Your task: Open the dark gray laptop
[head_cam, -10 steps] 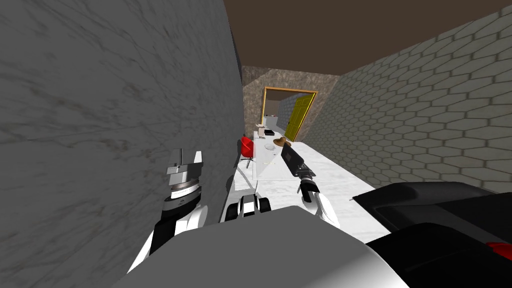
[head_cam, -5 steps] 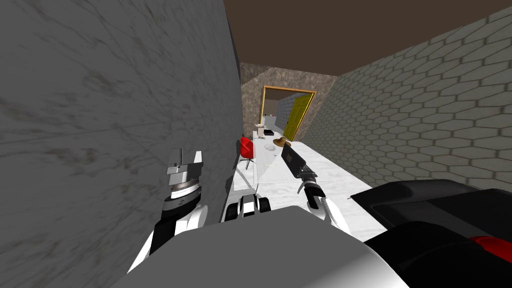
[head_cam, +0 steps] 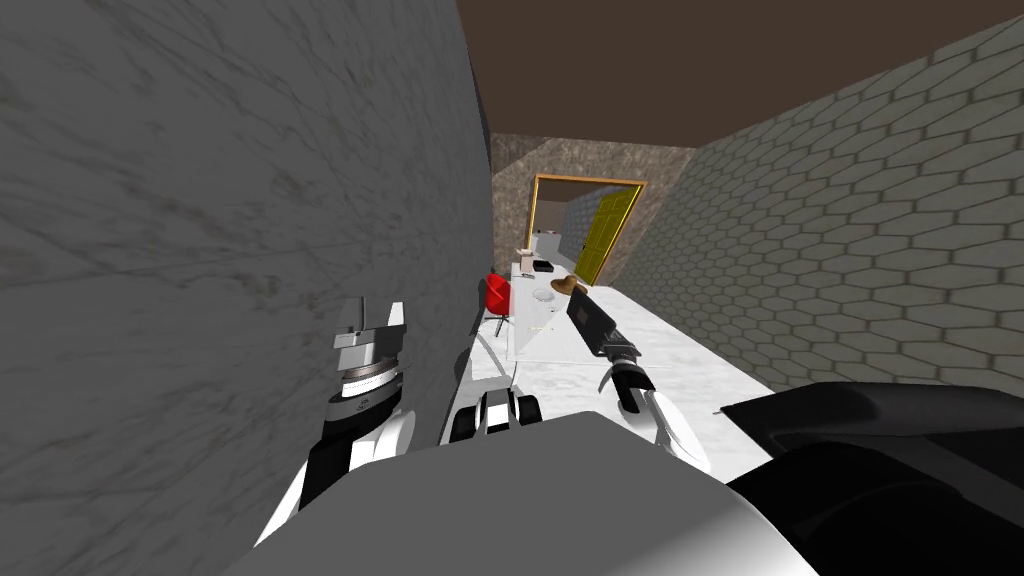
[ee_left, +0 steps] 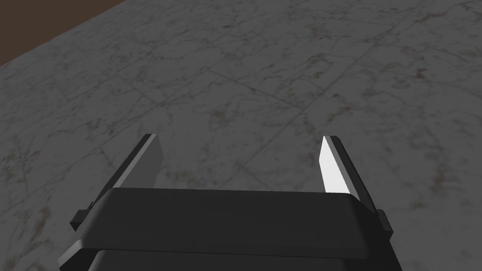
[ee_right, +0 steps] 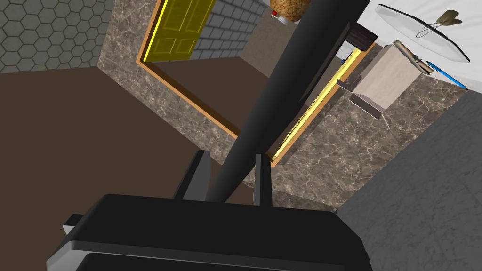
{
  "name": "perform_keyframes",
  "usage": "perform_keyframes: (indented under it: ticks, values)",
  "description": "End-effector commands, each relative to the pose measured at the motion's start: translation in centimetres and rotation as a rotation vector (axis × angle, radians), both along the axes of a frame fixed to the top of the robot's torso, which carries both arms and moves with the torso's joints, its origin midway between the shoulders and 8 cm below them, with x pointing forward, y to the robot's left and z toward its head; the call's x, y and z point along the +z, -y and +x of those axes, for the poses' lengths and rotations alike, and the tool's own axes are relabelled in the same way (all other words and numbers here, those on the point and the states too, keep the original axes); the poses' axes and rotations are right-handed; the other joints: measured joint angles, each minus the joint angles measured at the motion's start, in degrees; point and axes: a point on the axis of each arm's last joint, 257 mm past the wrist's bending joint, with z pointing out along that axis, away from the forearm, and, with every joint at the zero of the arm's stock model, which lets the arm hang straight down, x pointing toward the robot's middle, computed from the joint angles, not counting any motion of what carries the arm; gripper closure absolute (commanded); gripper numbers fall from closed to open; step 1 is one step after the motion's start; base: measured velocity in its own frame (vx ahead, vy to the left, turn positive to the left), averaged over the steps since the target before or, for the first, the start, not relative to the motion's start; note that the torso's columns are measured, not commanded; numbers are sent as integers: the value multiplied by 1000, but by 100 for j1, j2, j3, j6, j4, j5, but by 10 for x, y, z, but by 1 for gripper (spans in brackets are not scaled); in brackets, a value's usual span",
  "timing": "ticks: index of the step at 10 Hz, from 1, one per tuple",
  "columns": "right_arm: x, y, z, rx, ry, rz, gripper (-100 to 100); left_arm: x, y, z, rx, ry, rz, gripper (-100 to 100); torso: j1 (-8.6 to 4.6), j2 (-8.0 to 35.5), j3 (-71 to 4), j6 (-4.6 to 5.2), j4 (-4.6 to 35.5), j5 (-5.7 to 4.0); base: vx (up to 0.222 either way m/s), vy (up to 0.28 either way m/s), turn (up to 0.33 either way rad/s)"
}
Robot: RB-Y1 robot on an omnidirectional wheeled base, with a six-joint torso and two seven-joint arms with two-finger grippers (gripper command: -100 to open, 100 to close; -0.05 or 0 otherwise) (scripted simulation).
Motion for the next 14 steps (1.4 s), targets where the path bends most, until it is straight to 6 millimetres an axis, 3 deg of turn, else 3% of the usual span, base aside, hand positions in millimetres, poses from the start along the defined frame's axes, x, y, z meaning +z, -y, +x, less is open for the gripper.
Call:
perform_keyframes:
  ticks: [1,14]
  values:
    - [0,16,-3,-40,14,54,100,0,0,0,0,0,0,0,-3,-3,-1,-9,-2,-3,-69,-35,99]
    - [-3,74,-19,-209,69,271,100,0,0,0,0,0,0,0,-20,-9,-4,-14,-8,-14,-69,-35,128]
